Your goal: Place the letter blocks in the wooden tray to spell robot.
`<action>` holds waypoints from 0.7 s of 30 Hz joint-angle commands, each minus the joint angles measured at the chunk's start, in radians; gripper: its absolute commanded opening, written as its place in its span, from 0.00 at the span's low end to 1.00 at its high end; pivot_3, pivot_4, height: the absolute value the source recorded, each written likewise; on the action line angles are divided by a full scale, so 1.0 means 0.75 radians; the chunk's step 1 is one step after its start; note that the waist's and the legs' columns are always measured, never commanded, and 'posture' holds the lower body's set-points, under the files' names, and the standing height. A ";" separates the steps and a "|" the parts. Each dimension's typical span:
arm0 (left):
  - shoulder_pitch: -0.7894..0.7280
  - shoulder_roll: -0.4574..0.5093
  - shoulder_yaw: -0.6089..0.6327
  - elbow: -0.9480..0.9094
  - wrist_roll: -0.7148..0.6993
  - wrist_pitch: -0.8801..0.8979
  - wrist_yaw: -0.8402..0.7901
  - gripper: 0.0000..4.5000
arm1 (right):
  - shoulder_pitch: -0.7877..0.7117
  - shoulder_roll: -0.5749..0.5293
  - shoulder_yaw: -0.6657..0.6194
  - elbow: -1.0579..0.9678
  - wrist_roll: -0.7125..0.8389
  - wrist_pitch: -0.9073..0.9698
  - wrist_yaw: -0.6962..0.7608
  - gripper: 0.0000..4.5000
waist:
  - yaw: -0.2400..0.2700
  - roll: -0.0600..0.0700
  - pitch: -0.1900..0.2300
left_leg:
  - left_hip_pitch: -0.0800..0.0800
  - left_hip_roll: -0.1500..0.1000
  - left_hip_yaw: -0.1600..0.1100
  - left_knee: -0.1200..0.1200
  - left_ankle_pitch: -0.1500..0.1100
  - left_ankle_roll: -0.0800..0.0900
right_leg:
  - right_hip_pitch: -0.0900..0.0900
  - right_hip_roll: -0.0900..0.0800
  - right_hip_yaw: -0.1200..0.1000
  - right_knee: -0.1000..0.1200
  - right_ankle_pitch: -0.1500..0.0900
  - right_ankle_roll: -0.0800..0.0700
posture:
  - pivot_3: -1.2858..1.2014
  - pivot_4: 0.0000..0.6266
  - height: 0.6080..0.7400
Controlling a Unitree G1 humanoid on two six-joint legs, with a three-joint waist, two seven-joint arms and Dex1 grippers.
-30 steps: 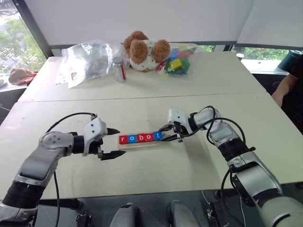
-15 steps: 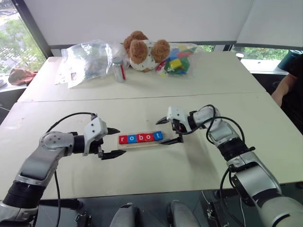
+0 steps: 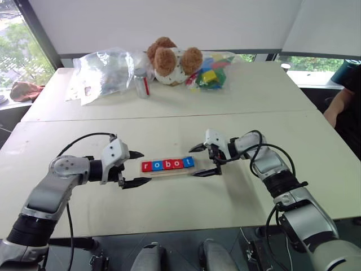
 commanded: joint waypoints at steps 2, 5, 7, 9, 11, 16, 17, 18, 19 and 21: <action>-0.013 0.002 -0.001 -0.010 0.006 -0.026 -0.002 1.00 | -0.002 0.002 -0.007 -0.056 0.017 0.004 0.001 0.99 | 0.000 0.000 0.000 | 0.000 0.000 0.000 0.000 0.000 0.000 | 0.000 0.000 0.000 0.000 0.000 0.000 | 0.52 0.24 1.00; -0.010 0.002 0.000 -0.007 0.009 -0.032 -0.004 1.00 | 0.029 -0.003 0.000 -0.098 0.024 0.022 0.013 0.99 | 0.000 0.000 0.000 | 0.000 0.000 0.000 0.000 0.000 0.000 | 0.000 0.000 0.000 0.000 0.000 0.000 | 0.52 0.24 1.00; -0.010 0.002 0.000 -0.004 0.009 -0.034 -0.005 1.00 | 0.057 -0.006 0.005 -0.132 0.026 0.034 0.019 0.99 | 0.002 0.000 0.000 | 0.000 0.000 0.000 0.000 0.000 0.000 | 0.000 0.000 0.000 0.000 0.000 0.000 | 0.52 0.24 1.00; -0.014 0.000 -0.001 0.002 0.011 -0.039 -0.006 1.00 | 0.081 -0.007 0.008 -0.160 0.024 0.044 0.018 0.99 | 0.003 0.000 0.000 | 0.000 0.000 0.000 0.000 0.000 0.000 | 0.000 0.000 0.000 0.000 0.000 0.000 | 0.52 0.24 1.00; -0.019 -0.004 -0.004 0.011 0.014 -0.047 -0.007 1.00 | 0.101 -0.008 0.009 -0.187 0.025 0.059 0.014 0.99 | 0.002 0.000 0.000 | 0.000 0.000 0.000 0.000 0.000 0.000 | 0.000 0.000 0.000 0.000 0.000 0.000 | 0.52 0.24 1.00; -0.028 -0.012 -0.008 0.026 0.020 -0.055 -0.012 1.00 | 0.132 -0.017 -0.005 -0.265 0.035 0.118 -0.006 0.99 | 0.003 0.000 0.000 | 0.000 0.000 0.000 0.000 0.000 0.000 | 0.000 0.000 0.000 0.000 0.000 0.000 | 0.52 0.24 1.00; -0.031 -0.015 -0.010 0.031 0.023 -0.057 -0.013 1.00 | 0.135 -0.019 -0.008 -0.277 0.034 0.125 -0.015 0.99 | 0.003 0.000 0.000 | 0.000 0.000 0.000 0.000 0.000 0.000 | 0.000 0.000 0.000 0.000 0.000 0.000 | 0.52 0.24 1.00; -0.034 -0.017 -0.012 0.034 0.024 -0.058 -0.013 1.00 | 0.138 -0.020 -0.009 -0.286 0.034 0.130 -0.021 0.99 | 0.003 0.000 0.000 | 0.000 0.000 0.000 0.000 0.000 0.000 | 0.000 0.000 0.000 0.000 0.000 0.000 | 0.52 0.24 1.00; -0.036 -0.021 -0.014 0.038 0.026 -0.059 -0.012 1.00 | 0.136 -0.016 -0.018 -0.283 0.028 0.123 -0.048 0.99 | 0.003 0.000 0.000 | 0.000 0.000 0.000 0.000 0.000 0.000 | 0.000 0.000 0.000 0.000 0.000 0.000 | 0.52 0.24 1.00; -0.039 -0.024 -0.015 0.042 0.028 -0.062 -0.013 1.00 | 0.115 -0.009 -0.048 -0.263 0.016 0.095 -0.117 0.99 | 0.003 0.000 0.000 | 0.000 0.000 0.000 0.000 0.000 0.000 | 0.000 0.000 0.000 0.000 0.000 0.000 | 0.52 0.24 1.00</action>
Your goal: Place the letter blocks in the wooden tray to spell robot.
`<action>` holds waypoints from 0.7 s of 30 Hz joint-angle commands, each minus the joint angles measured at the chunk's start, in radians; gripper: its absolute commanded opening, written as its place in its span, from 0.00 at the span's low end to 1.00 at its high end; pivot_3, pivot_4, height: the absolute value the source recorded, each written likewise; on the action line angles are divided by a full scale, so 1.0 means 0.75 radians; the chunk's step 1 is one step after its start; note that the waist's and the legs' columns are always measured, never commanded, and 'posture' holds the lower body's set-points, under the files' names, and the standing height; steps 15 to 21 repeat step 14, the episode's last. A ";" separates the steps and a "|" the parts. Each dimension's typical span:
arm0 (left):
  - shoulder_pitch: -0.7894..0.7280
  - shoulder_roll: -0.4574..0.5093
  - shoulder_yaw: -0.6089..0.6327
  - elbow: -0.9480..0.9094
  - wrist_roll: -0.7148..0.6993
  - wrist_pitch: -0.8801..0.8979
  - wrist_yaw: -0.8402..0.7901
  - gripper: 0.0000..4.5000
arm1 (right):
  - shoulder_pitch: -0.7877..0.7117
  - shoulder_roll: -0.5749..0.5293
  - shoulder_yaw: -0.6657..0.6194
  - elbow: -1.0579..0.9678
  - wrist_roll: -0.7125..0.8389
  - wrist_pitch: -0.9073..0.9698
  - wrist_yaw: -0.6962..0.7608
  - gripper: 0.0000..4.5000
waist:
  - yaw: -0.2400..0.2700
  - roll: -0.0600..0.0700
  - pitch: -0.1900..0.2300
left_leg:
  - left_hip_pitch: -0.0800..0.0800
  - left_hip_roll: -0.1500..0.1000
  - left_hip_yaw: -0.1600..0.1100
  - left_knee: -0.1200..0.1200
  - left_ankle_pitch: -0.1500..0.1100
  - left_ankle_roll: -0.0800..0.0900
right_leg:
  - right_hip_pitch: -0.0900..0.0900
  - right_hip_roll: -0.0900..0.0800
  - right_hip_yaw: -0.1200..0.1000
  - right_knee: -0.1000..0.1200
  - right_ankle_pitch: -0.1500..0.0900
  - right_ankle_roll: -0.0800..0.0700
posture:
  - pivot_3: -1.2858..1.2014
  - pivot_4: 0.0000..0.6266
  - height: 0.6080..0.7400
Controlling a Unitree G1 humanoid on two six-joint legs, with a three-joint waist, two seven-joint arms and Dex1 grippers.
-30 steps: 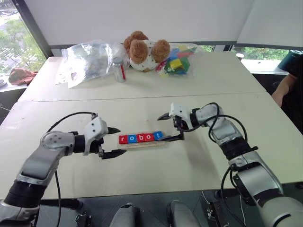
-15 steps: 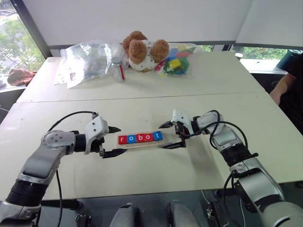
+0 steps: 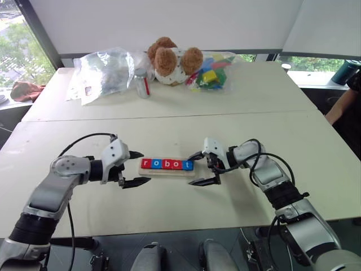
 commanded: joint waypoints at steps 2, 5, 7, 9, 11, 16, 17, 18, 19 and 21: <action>-0.024 -0.004 0.004 0.004 0.001 -0.033 -0.002 1.00 | -0.055 -0.007 -0.094 -0.034 0.022 -0.021 -0.131 0.99 | 0.000 0.000 0.000 | 0.000 0.000 0.000 0.000 0.000 0.000 | 0.000 0.000 0.000 0.000 0.000 0.000 | 0.52 0.24 1.00; 0.015 0.020 0.053 -0.001 -0.034 -0.007 -0.010 1.00 | -0.035 -0.084 -0.191 -0.191 0.092 0.112 -0.153 0.99 | 0.002 0.000 0.000 | 0.000 0.000 0.000 0.000 0.000 0.000 | 0.000 0.000 0.000 0.000 0.000 0.000 | 0.52 0.24 1.00; 0.067 0.047 0.100 -0.019 -0.060 0.012 -0.016 1.00 | 0.031 -0.169 -0.257 -0.372 0.181 0.293 -0.127 0.99 | 0.003 0.000 0.000 | -0.001 0.000 -0.001 0.000 0.000 0.000 | -0.001 0.000 0.000 0.000 0.000 0.000 | 0.52 0.24 1.00; 0.169 0.099 0.172 -0.046 -0.079 0.030 -0.024 1.00 | 0.181 -0.297 -0.364 -0.650 0.329 0.586 -0.112 0.99 | 0.008 0.000 0.000 | -0.002 0.000 -0.002 -0.001 -0.001 0.001 | -0.001 -0.001 -0.001 -0.001 0.000 0.000 | 0.52 0.24 1.00; 0.255 0.131 0.234 -0.072 -0.106 0.048 -0.019 1.00 | 0.318 -0.388 -0.445 -0.853 0.438 0.795 -0.138 0.99 | 0.008 0.000 0.000 | -0.002 0.000 -0.005 -0.003 -0.003 0.001 | -0.001 -0.001 -0.002 -0.001 0.000 0.000 | 0.52 0.24 1.00; 0.384 0.133 0.365 -0.097 -0.178 0.105 0.014 1.00 | 0.596 -0.460 -0.602 -1.047 0.527 0.996 -0.231 0.99 | 0.007 0.000 0.000 | -0.003 0.001 -0.005 -0.004 -0.004 0.002 | 0.000 -0.002 -0.001 -0.005 0.000 0.000 | 0.52 0.24 1.00; 0.384 0.133 0.365 -0.097 -0.178 0.105 0.014 1.00 | 0.596 -0.460 -0.602 -1.047 0.527 0.996 -0.231 0.99 | 0.007 0.000 0.000 | -0.003 0.001 -0.005 -0.004 -0.004 0.002 | 0.000 -0.002 -0.001 -0.005 0.000 0.000 | 0.52 0.24 1.00; 0.384 0.133 0.365 -0.097 -0.178 0.105 0.014 1.00 | 0.596 -0.460 -0.602 -1.047 0.527 0.996 -0.231 0.99 | 0.007 0.000 0.000 | -0.003 0.001 -0.005 -0.004 -0.004 0.002 | 0.000 -0.002 -0.001 -0.005 0.000 0.000 | 0.52 0.24 1.00; 0.384 0.133 0.365 -0.097 -0.178 0.105 0.014 1.00 | 0.596 -0.460 -0.602 -1.047 0.527 0.996 -0.231 0.99 | 0.007 0.000 0.000 | -0.003 0.001 -0.005 -0.004 -0.004 0.002 | 0.000 -0.002 -0.001 -0.005 0.000 0.000 | 0.52 0.24 1.00; 0.384 0.133 0.365 -0.097 -0.178 0.105 0.014 1.00 | 0.596 -0.460 -0.602 -1.047 0.527 0.996 -0.231 0.99 | 0.007 0.000 0.000 | -0.003 0.001 -0.005 -0.004 -0.004 0.002 | 0.000 -0.002 -0.001 -0.005 0.000 0.000 | 0.52 0.24 1.00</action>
